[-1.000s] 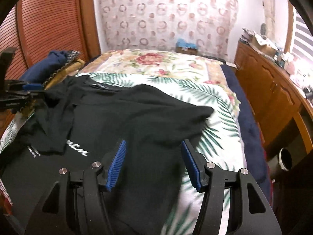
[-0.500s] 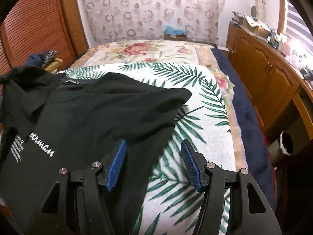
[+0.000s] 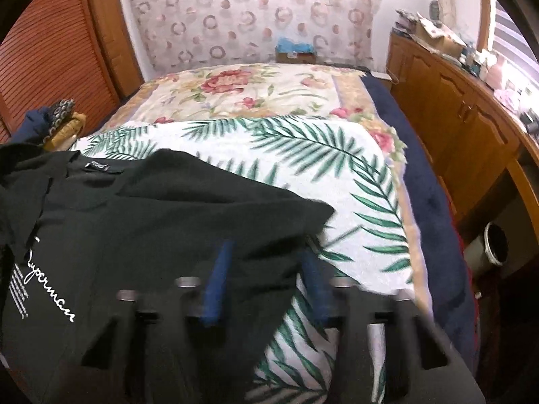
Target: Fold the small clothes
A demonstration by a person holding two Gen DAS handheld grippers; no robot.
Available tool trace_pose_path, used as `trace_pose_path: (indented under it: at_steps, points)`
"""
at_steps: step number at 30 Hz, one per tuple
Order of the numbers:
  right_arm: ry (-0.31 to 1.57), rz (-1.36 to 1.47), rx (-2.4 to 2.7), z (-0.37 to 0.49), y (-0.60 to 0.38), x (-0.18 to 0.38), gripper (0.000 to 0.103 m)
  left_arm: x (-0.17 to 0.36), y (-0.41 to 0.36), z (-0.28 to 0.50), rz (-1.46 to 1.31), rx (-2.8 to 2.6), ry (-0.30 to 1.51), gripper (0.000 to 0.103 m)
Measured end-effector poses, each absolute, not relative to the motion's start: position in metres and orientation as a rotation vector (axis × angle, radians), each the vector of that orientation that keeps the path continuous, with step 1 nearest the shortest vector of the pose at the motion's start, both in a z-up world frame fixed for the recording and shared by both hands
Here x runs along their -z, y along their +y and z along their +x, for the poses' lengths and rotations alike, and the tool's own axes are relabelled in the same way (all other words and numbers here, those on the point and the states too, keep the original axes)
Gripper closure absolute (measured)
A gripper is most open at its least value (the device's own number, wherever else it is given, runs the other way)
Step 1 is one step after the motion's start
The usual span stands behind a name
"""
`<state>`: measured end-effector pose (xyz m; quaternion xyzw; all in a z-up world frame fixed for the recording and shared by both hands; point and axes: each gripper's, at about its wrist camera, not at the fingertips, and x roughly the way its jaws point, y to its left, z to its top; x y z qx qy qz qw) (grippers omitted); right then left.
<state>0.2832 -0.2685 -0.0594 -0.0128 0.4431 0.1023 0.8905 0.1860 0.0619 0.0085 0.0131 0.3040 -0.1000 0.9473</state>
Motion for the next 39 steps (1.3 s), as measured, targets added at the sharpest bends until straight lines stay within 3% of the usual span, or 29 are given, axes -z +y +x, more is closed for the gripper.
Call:
trace_pose_path:
  at_steps: [11,21,26,29,31,33,39]
  points:
    - [0.663,-0.049,-0.445,0.161,-0.238,-0.032,0.099,-0.024,0.055,0.056,0.005,0.302,0.527,0.1]
    - [0.704,-0.059,-0.475,0.042,-0.263,-0.058,0.099,-0.016,0.077,-0.039,-0.022,0.289,0.564,0.1]
    - [0.801,-0.097,-0.481,0.018,-0.263,-0.047,0.097,-0.018,0.084,-0.052,-0.002,0.247,0.551,0.083]
    - [0.807,-0.108,-0.467,0.014,-0.265,-0.04,0.079,-0.015,0.087,-0.045,0.004,0.227,0.549,0.082]
    - [0.794,-0.088,-0.457,0.017,-0.271,-0.04,0.055,-0.007,0.088,-0.029,0.001,0.23,0.579,0.081]
    - [0.765,-0.077,-0.422,0.023,-0.276,-0.042,0.044,0.005,0.085,-0.009,0.015,0.225,0.626,0.081]
    - [0.778,-0.11,-0.355,0.06,-0.278,-0.02,0.043,0.052,0.082,0.044,-0.031,0.257,0.795,0.081]
